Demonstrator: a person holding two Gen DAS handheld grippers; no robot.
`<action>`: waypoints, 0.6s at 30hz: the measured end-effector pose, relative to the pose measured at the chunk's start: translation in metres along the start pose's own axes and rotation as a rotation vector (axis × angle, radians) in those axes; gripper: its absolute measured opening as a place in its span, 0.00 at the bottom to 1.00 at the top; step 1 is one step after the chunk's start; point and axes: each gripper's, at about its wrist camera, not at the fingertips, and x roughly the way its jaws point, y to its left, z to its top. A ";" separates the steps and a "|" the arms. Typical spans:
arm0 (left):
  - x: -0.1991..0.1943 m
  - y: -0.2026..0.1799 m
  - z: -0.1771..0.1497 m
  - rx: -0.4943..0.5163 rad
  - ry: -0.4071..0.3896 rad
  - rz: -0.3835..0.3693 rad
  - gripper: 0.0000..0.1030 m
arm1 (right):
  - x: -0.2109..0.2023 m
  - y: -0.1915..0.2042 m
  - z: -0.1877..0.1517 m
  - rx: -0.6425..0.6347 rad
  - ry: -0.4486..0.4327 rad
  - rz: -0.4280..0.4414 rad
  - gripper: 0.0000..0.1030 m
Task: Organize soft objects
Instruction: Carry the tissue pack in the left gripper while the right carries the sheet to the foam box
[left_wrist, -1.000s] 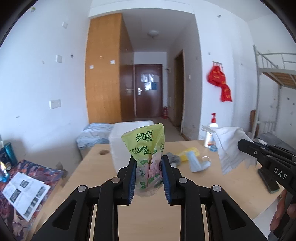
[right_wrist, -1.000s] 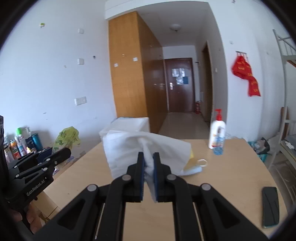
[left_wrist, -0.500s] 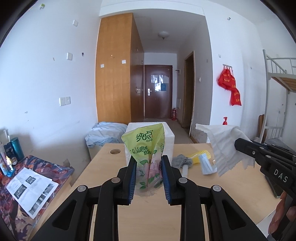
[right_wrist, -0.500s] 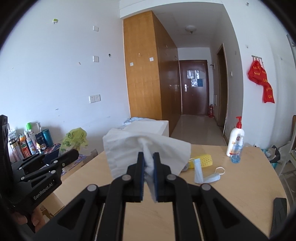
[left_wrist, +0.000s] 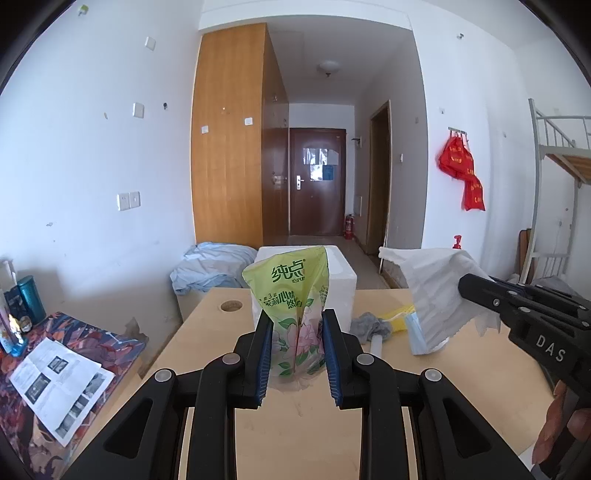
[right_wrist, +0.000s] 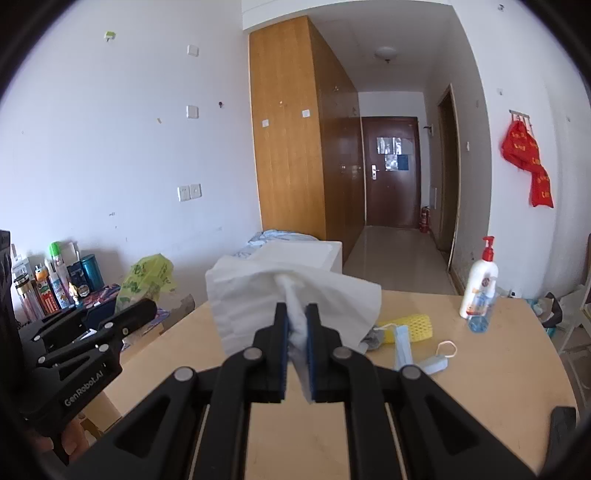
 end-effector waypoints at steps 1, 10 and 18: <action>0.003 0.001 0.001 -0.001 0.001 0.000 0.26 | 0.004 0.001 0.002 -0.003 0.001 0.001 0.11; 0.047 0.008 0.020 0.009 0.019 -0.005 0.26 | 0.046 -0.002 0.022 0.000 0.023 0.004 0.11; 0.100 0.016 0.040 0.015 0.045 -0.017 0.26 | 0.093 -0.003 0.041 -0.024 0.055 -0.007 0.11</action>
